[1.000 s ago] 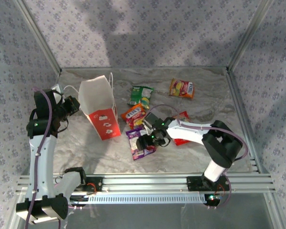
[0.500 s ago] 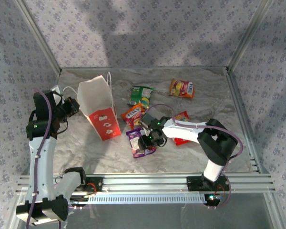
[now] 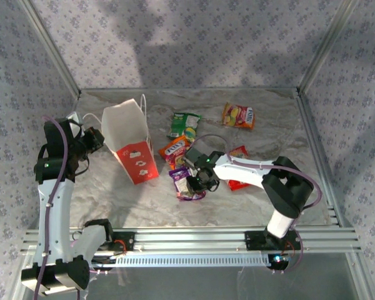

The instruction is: Place the snacks into the paper bag

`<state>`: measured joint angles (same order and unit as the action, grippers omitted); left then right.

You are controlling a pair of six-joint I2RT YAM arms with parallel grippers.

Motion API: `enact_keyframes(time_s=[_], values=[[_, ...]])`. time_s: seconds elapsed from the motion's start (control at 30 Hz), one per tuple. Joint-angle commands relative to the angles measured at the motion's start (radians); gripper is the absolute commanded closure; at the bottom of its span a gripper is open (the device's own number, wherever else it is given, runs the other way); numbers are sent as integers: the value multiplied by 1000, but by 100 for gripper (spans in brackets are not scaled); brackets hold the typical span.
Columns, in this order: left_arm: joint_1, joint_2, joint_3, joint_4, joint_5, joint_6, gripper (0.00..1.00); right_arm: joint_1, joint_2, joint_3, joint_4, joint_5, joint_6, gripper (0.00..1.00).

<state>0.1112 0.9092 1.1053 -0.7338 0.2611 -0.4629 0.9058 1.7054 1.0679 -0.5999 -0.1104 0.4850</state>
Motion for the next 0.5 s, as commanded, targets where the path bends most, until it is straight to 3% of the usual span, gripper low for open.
enact_keyframes(time_s=[0.0, 0.47], values=[[5, -13, 15, -12, -7, 17, 94, -4, -19, 17, -81, 51, -2, 69], [5, -16, 12, -13, -7, 18, 94, -25, -110, 44, -117, 67, 0, 77]])
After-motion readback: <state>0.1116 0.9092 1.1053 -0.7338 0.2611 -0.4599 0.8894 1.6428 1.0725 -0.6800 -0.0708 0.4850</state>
